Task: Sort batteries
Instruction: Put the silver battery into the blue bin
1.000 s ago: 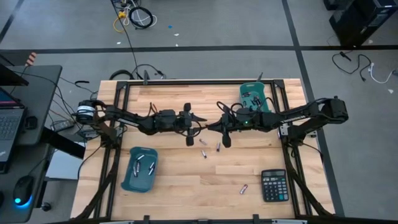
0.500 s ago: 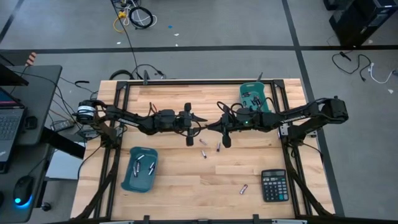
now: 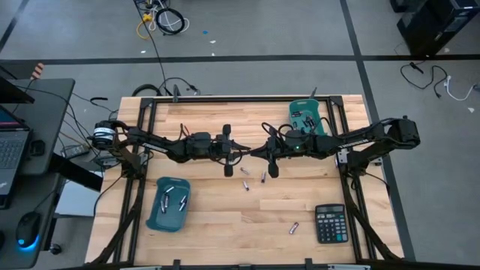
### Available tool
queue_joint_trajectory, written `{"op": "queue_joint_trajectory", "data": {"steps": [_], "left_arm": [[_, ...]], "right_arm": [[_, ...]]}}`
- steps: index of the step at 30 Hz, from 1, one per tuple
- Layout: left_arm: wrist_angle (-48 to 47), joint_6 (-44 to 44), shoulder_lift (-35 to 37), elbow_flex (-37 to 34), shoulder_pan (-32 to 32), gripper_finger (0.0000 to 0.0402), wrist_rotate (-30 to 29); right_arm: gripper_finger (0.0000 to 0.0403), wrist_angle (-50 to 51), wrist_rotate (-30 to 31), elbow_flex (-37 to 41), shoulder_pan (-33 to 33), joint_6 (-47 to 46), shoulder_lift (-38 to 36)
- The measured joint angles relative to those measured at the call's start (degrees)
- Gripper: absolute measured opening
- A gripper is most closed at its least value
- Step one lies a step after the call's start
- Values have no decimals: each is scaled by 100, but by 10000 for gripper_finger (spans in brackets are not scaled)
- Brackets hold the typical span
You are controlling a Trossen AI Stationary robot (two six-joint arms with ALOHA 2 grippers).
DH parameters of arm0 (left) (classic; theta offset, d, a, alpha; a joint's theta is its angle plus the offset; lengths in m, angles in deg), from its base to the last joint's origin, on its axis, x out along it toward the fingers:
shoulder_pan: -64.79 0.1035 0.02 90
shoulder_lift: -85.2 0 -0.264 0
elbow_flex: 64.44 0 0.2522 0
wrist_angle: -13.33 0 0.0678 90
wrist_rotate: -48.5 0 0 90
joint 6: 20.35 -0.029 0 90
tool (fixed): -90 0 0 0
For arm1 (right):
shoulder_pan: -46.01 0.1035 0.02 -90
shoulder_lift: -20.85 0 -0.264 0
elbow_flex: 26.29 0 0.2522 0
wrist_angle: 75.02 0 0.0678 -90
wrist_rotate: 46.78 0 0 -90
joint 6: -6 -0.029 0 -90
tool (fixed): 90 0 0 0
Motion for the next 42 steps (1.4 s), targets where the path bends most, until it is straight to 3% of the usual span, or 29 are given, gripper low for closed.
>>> {"op": "queue_joint_trajectory", "data": {"steps": [8, 13, 18, 24, 30, 34, 42], "left_arm": [[142, -21, 21, -2, 0, 32, -183], [-269, -39, 494, -2, -64, 31, -286], [-2189, 179, 1686, 0, -474, 31, -429], [-4981, 708, 3431, 0, -1662, 31, -361], [-6490, 2068, 4356, 0, -2721, 31, -529], [-7528, 3246, 4366, 0, -3127, 31, -775], [-9430, 5674, 4171, 0, -3480, 31, -433]], "right_arm": [[61, -6, 221, 0, -1, 7, -16], [92, 535, 226, 0, 1, -101, -336], [101, 1406, 740, 0, 1, -96, -837], [101, 1530, 1040, 0, -5, 28, -980], [100, 1383, 1046, 0, -16, 52, -953], [101, 1250, 1047, 0, -16, 52, -953], [101, 1209, 1048, 0, -14, 48, -951]]}}
